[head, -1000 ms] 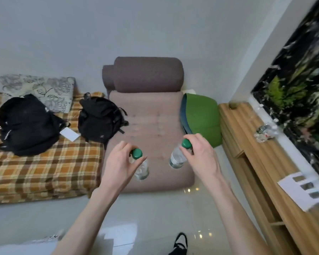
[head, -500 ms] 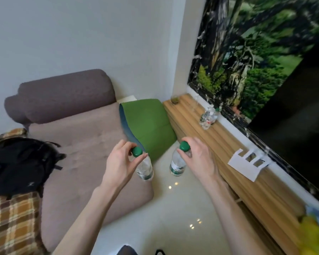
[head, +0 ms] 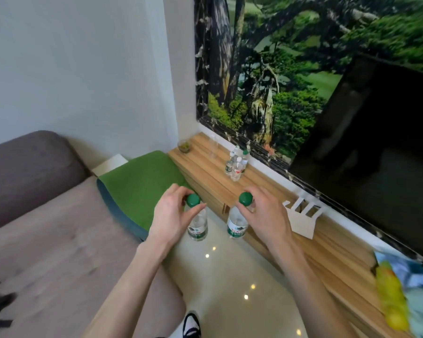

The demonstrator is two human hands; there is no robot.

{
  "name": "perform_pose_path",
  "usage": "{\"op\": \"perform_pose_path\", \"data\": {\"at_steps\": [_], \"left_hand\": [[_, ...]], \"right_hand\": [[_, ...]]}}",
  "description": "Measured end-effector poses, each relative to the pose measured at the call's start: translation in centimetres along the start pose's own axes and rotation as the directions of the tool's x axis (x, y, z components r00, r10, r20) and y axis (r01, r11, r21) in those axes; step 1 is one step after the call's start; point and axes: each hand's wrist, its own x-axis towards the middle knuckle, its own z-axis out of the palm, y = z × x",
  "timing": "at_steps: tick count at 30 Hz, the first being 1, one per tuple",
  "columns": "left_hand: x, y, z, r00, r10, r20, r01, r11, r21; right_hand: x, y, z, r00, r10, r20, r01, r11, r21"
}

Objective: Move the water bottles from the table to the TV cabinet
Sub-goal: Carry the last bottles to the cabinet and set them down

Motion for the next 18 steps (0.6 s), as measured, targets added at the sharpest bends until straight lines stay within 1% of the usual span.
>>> {"op": "perform_pose_path", "data": {"at_steps": [2,5,8,15,18], "left_hand": [[3.3,-0.4,1.1,0.999,0.031,0.032,-0.031,0.999,-0.01],[7.9,-0.9,2.5,0.996,0.066,0.059,-0.064,0.997,-0.034],[12.0,-1.0,3.9,0.993,0.085,0.081,-0.081,0.995,-0.052],[21.7,-2.3,8.7,0.976,0.132,0.171,-0.13,0.991,-0.022],[25.7,-2.7,11.1,0.974,0.111,0.196,-0.111,0.994,-0.014]], "right_hand": [[2.4,0.4,0.5,0.999,0.028,-0.025,-0.028,1.0,-0.009],[5.7,1.1,0.8,0.997,0.036,-0.075,-0.036,0.999,-0.001],[9.2,2.0,1.0,0.994,0.045,-0.095,-0.045,0.999,0.004],[18.1,6.2,2.8,0.99,0.115,-0.085,-0.114,0.993,0.02],[21.7,8.4,3.8,0.985,0.165,-0.043,-0.162,0.985,0.062]]}}
